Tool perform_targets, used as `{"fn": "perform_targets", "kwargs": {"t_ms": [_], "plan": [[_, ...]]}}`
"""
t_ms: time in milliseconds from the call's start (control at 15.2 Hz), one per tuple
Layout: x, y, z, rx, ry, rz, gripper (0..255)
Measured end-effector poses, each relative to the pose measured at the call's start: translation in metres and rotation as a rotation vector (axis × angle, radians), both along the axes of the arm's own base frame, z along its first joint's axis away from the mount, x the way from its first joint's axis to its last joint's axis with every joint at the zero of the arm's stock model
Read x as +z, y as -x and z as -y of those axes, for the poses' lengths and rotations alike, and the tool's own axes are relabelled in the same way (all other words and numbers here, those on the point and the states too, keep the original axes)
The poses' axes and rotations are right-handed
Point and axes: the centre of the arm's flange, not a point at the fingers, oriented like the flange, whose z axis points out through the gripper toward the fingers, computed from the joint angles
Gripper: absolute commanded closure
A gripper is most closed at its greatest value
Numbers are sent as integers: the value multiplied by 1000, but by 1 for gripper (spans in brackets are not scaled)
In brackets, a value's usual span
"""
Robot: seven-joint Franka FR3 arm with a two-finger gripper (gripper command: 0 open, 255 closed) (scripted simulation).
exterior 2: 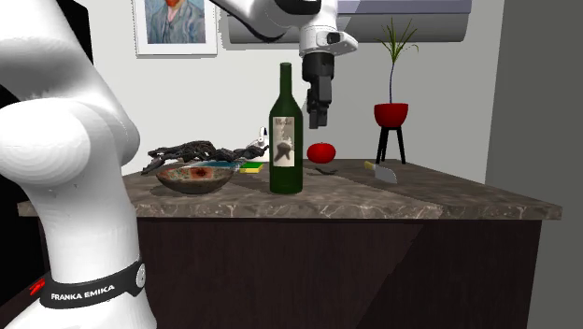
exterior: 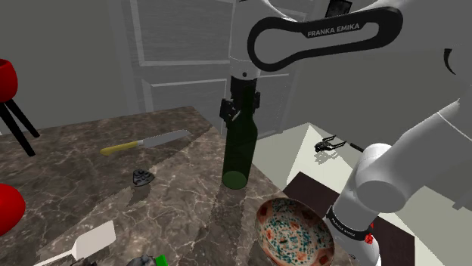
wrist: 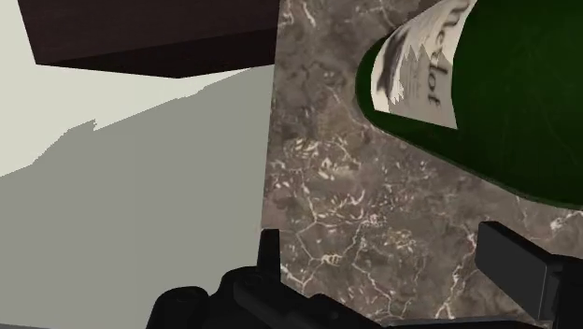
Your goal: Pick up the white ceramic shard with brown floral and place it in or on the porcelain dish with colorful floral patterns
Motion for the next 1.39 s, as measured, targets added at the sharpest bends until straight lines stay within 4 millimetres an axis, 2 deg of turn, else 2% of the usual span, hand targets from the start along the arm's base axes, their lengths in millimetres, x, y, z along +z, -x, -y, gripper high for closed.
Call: {"fn": "perform_targets", "kwargs": {"t_ms": [858,990,1386], "plan": [[-50,-89,-135,-41,-60,-91,0],[-64,-105,-157,-48,-69,-105,0],[-90,-144,-218,-67,-97,-149,0]]}}
